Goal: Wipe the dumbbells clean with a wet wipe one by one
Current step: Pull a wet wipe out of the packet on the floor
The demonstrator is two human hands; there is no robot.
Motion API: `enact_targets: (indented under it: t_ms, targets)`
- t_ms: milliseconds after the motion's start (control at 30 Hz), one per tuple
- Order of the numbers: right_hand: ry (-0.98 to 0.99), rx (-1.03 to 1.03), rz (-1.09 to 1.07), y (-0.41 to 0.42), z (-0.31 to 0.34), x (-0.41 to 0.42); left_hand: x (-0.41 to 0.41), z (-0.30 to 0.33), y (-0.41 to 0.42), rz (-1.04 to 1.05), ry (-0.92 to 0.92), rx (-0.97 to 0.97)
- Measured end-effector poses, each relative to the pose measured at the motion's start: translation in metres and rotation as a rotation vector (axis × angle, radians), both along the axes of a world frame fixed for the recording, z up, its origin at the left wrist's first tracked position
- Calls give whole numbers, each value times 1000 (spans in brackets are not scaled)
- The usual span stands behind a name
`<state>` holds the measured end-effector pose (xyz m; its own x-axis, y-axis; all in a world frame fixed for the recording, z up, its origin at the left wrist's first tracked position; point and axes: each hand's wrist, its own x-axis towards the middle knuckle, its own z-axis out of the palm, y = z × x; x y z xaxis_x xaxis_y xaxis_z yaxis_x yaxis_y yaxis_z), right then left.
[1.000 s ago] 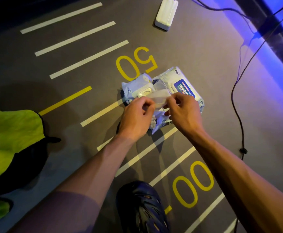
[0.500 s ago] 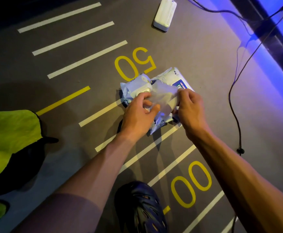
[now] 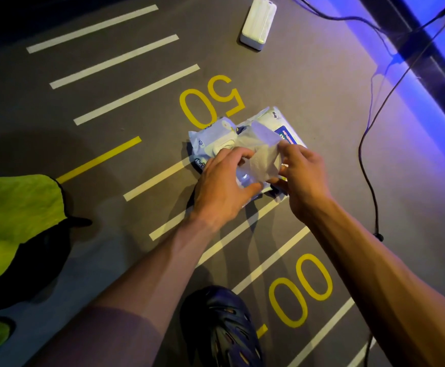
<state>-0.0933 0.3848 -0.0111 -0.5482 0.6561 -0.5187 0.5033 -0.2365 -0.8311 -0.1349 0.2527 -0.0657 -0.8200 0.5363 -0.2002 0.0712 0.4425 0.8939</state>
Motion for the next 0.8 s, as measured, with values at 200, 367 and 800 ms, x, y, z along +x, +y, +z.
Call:
enact_targets:
  t_ms: [200, 367, 800]
  targets:
    - [31, -63, 77, 0, -1, 2, -5, 6, -6, 70, 33, -1]
    - [38, -88, 111, -1, -5, 4, -3, 7, -4, 47, 92, 40]
    - [151, -85, 265, 2, -15, 11, -7, 15, -3, 168, -9, 23]
